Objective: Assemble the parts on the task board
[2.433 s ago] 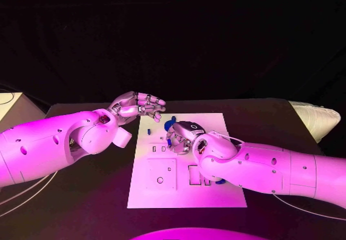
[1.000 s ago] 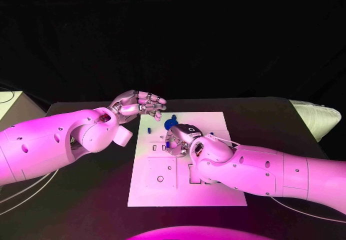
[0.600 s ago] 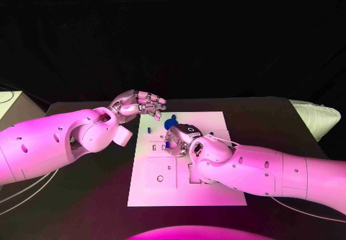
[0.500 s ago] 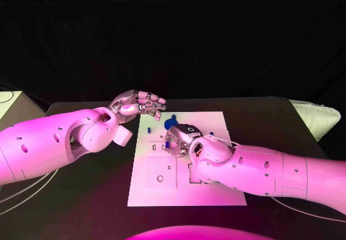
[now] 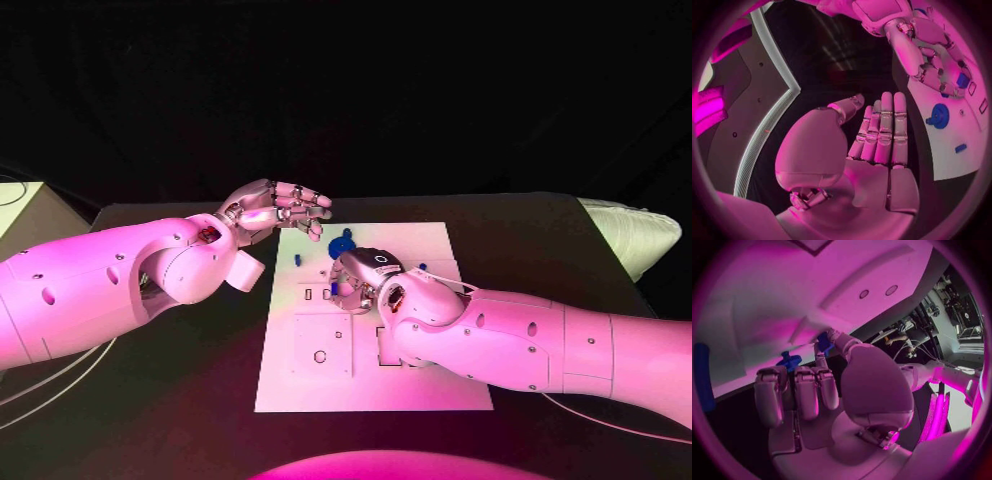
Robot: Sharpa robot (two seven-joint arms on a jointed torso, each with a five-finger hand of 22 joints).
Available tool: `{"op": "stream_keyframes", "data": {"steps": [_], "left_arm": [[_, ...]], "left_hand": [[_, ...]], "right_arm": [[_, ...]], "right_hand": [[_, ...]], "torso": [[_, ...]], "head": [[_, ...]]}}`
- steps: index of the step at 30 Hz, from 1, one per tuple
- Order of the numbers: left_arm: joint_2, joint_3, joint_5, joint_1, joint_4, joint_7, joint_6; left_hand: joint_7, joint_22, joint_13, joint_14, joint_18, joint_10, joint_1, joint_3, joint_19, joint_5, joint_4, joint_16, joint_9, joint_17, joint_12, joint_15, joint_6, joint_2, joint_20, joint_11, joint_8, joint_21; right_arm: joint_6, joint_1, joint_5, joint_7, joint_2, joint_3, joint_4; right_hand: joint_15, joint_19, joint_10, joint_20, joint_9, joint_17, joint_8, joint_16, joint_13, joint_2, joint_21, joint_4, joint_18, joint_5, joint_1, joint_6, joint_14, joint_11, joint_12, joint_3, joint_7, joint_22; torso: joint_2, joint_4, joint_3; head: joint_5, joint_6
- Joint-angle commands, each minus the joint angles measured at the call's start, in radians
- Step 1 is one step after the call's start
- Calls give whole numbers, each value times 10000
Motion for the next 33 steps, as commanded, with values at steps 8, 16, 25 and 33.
{"op": "stream_keyframes", "data": {"steps": [8,16,25,33], "left_arm": [[21,3,-23,4,3,66,202],[18,3,-24,4,-2,64,220],[23,2,-24,4,-11,63,255],[39,3,-336,5,-166,-20,188]], "left_hand": [[136,-9,-9,44,138,-90,-23,-32,18,-15,-1,-37,9,12,6,24,-36,68,10,9,-69,-46],[136,-9,-9,44,138,-90,-23,-32,18,-15,-1,-37,9,12,6,24,-36,68,10,9,-69,-46],[136,-9,-9,44,138,-90,-23,-32,18,-15,-1,-37,9,12,6,24,-36,68,10,9,-69,-46],[-127,80,40,756,166,400,-168,-158,439,-17,113,545,79,336,217,-214,246,51,-137,-245,66,227]], "right_arm": [[-184,-18,-191,156,10,-13,-17],[-211,-18,-191,267,1,-15,-21],[-657,-19,-188,366,-72,-17,54],[-1256,27,-172,548,-290,-13,340]], "right_hand": [[104,700,617,94,-82,2635,-231,34,2088,-112,-409,56,53,-49,79,-320,1025,172,-405,-238,106,2091],[144,612,454,145,-108,2635,-342,34,1881,-188,-612,251,102,91,22,-454,1025,214,-602,-683,146,1953],[165,518,314,168,-96,2635,-440,34,1706,-96,-878,845,160,-25,220,-621,1025,240,-779,-2060,168,1784],[206,485,253,204,-83,2635,-507,34,1637,106,-1008,1589,185,-23,756,-804,1025,289,-850,-3271,224,1717]], "torso": [[-5,12,-3],[-4,5,-3],[-1,8,-3],[-21,31,-6]], "head": [[-11,11],[-16,-2],[-32,11],[-25,44]]}}
